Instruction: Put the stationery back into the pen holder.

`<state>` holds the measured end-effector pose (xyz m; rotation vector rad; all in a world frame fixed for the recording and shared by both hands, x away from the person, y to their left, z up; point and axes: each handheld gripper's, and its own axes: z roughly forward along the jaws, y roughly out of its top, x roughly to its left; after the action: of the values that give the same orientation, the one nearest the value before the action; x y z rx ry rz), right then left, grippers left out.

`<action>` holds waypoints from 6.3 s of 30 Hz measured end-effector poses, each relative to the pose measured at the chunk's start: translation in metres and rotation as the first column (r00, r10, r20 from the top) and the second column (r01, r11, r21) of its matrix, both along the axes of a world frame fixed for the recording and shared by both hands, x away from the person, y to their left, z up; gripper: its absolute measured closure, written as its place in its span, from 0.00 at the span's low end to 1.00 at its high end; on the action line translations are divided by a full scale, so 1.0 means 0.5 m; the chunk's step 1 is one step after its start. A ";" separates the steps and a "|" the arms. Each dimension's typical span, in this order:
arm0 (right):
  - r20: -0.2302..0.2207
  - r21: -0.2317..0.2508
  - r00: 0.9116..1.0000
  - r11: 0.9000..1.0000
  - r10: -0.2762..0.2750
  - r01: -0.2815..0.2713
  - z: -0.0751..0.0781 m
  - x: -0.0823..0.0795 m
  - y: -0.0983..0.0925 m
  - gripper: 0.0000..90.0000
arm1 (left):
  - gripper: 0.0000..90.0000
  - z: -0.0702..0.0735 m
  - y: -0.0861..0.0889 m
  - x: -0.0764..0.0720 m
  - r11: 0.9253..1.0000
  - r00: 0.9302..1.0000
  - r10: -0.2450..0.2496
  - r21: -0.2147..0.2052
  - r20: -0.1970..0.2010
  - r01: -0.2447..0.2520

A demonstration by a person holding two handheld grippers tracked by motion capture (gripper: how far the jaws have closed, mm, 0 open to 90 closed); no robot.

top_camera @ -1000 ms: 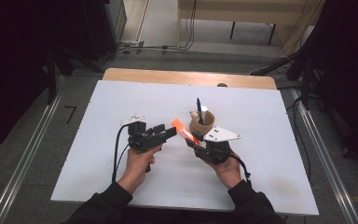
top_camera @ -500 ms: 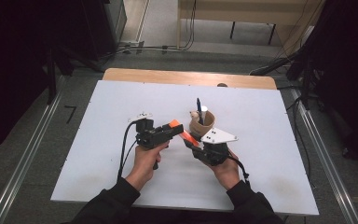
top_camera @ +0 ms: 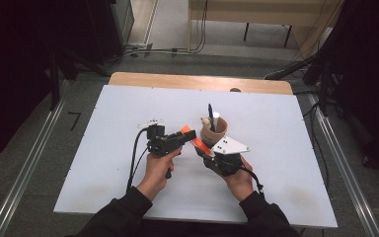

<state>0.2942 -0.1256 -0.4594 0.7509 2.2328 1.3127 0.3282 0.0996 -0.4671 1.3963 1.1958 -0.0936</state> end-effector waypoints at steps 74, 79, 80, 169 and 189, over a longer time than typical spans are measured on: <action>-0.282 -0.028 0.948 0.989 -0.146 0.144 -0.027 0.039 -0.103 0.34 | 0.80 0.089 -0.094 0.054 0.995 0.974 0.061 0.067 0.217 -0.077; -0.284 -0.023 0.947 0.989 -0.149 0.149 -0.028 0.040 -0.104 0.34 | 0.80 0.095 -0.107 0.063 0.992 0.968 0.067 0.086 0.242 -0.090; -0.285 -0.023 0.947 0.988 -0.150 0.150 -0.028 0.040 -0.104 0.34 | 0.80 0.096 -0.109 0.065 0.991 0.966 0.070 0.095 0.248 -0.096; -0.286 0.012 0.927 0.966 -0.244 0.258 -0.023 0.039 -0.174 0.20 | 0.19 0.037 0.011 -0.051 0.922 0.973 0.055 0.363 0.223 -0.135; -0.275 0.026 0.914 0.948 -0.299 0.318 -0.019 0.025 -0.231 0.20 | 0.19 0.012 0.100 -0.093 0.904 0.977 0.105 0.391 0.187 -0.172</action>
<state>0.3067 -0.2412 -0.4691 1.3192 2.1560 1.1949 0.2816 0.1499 -0.4611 1.6353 1.2167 0.3844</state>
